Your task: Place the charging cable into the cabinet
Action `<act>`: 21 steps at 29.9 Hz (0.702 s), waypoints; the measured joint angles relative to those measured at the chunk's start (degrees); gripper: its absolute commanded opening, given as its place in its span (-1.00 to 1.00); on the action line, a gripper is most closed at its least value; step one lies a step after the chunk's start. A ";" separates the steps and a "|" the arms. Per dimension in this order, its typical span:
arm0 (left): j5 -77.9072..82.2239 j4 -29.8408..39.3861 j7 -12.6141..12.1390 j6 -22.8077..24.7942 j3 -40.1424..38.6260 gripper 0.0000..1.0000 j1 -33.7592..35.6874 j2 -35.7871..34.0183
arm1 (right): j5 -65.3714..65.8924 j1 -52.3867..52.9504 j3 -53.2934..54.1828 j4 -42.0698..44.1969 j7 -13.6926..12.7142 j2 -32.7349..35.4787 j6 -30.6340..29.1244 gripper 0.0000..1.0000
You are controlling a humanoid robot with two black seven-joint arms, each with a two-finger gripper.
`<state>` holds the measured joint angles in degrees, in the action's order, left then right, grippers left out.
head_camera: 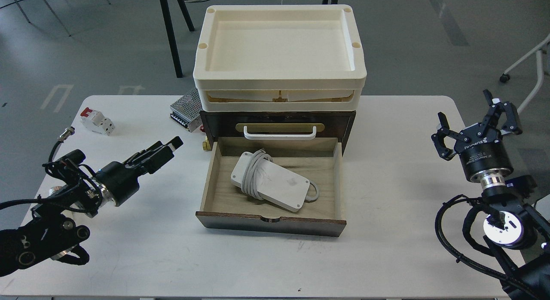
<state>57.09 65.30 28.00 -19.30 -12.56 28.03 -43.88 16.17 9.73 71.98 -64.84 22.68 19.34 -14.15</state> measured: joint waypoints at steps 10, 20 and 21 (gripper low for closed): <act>-33.32 -5.81 -0.01 5.45 -7.56 0.73 -0.35 -0.53 | 0.00 -0.05 -0.33 0.07 0.00 0.00 -0.01 0.99; -40.72 -17.01 -0.01 28.69 -22.91 0.80 0.59 3.47 | 0.00 0.02 -0.18 0.06 0.00 0.00 -0.10 0.99; -40.73 -18.87 -0.01 31.52 -23.34 0.83 0.68 3.98 | 0.00 0.02 -0.10 0.06 0.00 0.00 -0.10 0.99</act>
<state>16.36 46.43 27.99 12.22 -35.90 28.71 -39.90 16.17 9.75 71.87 -64.79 22.68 19.34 -14.25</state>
